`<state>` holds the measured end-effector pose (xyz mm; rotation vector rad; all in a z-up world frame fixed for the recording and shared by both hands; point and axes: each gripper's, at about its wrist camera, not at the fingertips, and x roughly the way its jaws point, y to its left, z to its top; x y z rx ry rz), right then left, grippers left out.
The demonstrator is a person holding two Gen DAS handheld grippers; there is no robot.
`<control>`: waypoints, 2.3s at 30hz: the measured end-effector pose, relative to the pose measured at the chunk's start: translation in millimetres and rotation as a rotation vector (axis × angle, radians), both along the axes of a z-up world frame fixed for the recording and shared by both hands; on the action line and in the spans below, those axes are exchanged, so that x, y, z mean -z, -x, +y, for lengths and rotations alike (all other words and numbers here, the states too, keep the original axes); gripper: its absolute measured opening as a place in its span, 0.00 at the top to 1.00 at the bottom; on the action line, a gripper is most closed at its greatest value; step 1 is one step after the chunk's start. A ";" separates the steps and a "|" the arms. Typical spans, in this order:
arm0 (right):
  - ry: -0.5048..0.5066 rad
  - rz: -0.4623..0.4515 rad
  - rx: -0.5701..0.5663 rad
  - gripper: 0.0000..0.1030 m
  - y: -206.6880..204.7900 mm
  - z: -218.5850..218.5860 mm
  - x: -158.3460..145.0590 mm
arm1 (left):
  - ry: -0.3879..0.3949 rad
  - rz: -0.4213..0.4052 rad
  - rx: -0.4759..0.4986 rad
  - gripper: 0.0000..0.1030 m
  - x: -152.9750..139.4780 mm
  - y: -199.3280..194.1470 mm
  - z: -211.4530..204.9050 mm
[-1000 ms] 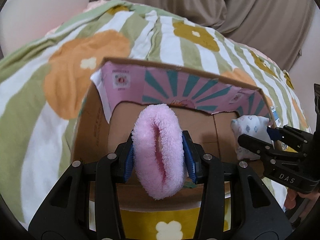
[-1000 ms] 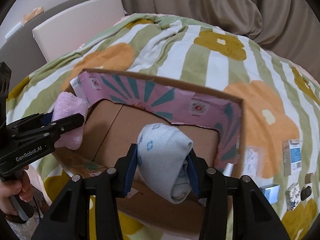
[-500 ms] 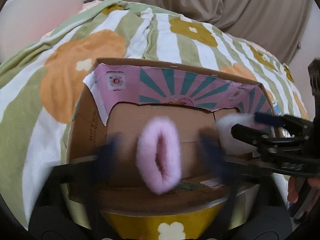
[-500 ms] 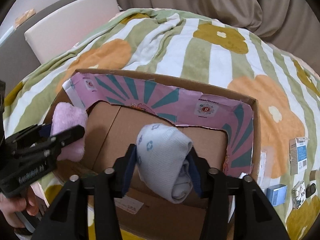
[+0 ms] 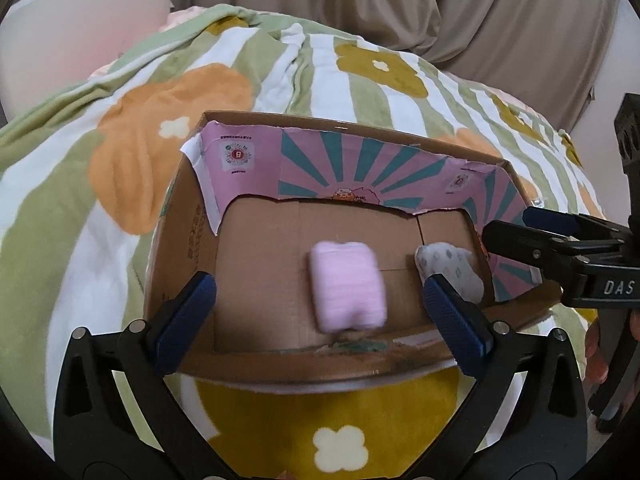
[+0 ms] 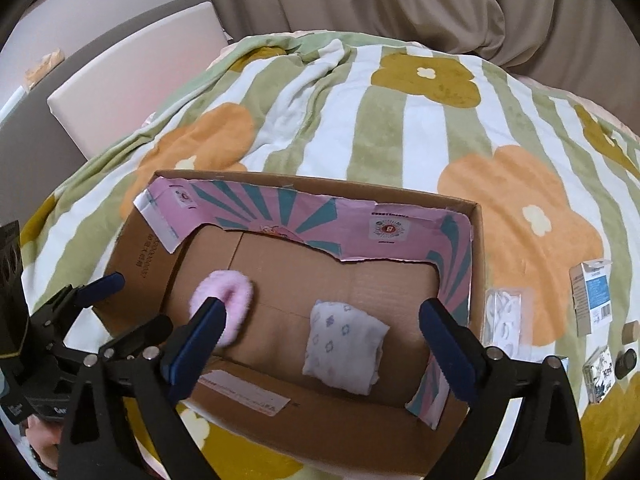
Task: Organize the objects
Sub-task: 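Open both tools to drop the hair tie and sock roll into the box, then move both tools back toward the remaining items on the blanket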
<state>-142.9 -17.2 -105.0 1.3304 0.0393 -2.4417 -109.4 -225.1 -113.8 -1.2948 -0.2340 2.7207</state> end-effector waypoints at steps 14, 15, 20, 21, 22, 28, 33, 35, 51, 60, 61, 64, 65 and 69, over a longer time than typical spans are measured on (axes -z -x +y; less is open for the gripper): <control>0.002 0.024 -0.037 0.06 -17.1 1.8 -14.0 | 0.019 0.051 -0.017 0.00 -20.6 -26.2 8.0; 0.005 0.029 -0.035 0.06 -17.9 3.7 -17.8 | 0.017 0.059 -0.016 0.00 -24.9 -27.3 10.9; 0.020 0.076 -0.018 0.06 -24.0 25.1 -43.5 | 0.026 0.103 0.007 0.00 -48.6 -29.5 37.2; 0.017 0.084 -0.015 0.06 -25.5 30.8 -48.4 | 0.028 0.110 0.012 0.00 -52.4 -29.7 42.8; 0.013 0.089 -0.013 0.06 -27.1 35.2 -51.9 | 0.028 0.120 0.021 0.00 -57.5 -30.1 50.7; -0.013 0.127 0.034 0.06 -36.7 77.2 -70.8 | 0.014 0.139 0.048 0.00 -74.6 -29.3 92.9; -0.036 0.163 0.077 0.06 -44.7 116.4 -82.9 | 0.026 0.168 0.064 0.00 -81.9 -29.8 134.2; -0.035 0.178 0.096 0.06 -49.0 135.4 -88.0 | 0.041 0.185 0.073 0.00 -87.5 -29.9 154.1; -0.076 0.312 0.246 0.06 -78.4 252.4 -101.1 | 0.044 0.228 0.184 0.00 -85.9 -39.7 268.9; -0.037 0.291 0.191 0.06 -80.4 301.9 -71.3 | 0.054 0.170 0.204 0.00 -41.4 -45.0 323.7; -0.031 0.284 0.182 0.06 -79.8 306.9 -66.5 | 0.053 0.164 0.201 0.00 -35.7 -44.6 327.9; -0.020 0.267 0.151 0.06 -77.6 320.4 -49.8 | 0.059 0.147 0.195 0.00 -19.8 -42.0 339.5; -0.016 0.263 0.138 0.06 -77.2 324.2 -43.6 | 0.062 0.138 0.195 0.00 -14.8 -40.4 343.5; -0.023 0.243 0.083 0.06 -72.9 333.8 -17.3 | 0.068 0.096 0.182 0.00 4.0 -29.6 351.8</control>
